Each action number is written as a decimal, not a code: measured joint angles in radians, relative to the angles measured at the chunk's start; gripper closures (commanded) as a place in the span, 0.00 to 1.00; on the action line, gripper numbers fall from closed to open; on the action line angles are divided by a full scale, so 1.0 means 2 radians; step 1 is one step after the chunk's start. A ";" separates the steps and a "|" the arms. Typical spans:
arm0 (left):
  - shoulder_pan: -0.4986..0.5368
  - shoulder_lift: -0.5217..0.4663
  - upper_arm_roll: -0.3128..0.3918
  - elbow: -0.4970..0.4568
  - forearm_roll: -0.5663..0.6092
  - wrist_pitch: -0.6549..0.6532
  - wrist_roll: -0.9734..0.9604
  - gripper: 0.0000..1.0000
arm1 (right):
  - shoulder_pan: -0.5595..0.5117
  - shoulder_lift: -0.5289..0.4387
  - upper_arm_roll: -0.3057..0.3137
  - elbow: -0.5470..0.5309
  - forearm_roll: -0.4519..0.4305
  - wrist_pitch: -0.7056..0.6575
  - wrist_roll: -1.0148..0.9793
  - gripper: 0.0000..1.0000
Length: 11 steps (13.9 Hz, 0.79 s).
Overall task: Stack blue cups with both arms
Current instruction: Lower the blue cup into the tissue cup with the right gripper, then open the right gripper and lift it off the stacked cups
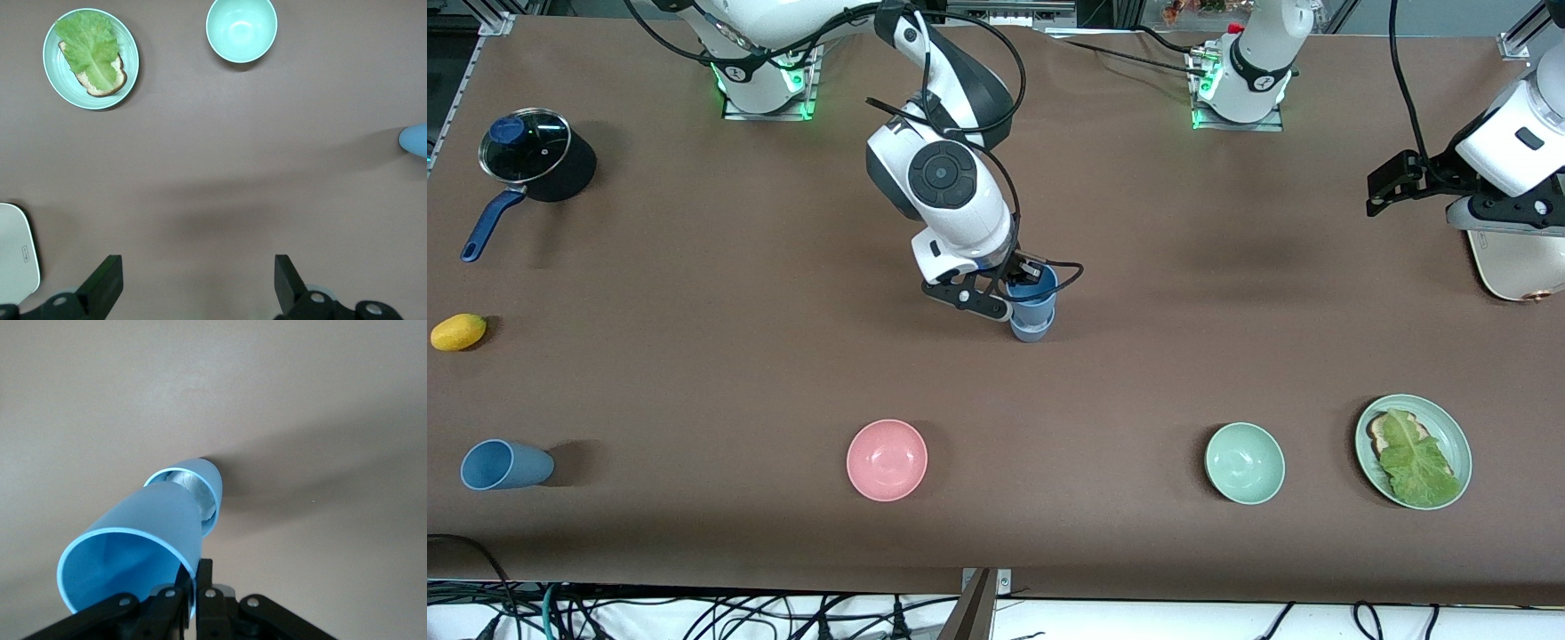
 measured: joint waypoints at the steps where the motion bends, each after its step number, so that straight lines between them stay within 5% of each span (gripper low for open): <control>1: 0.000 0.000 -0.001 0.000 0.000 0.000 0.000 0.00 | 0.000 0.000 0.000 0.000 0.000 0.000 -0.004 1.00; 11: -0.001 0.006 -0.009 0.000 0.000 0.000 0.000 0.00 | 0.001 0.010 -0.001 0.000 0.000 0.000 -0.030 1.00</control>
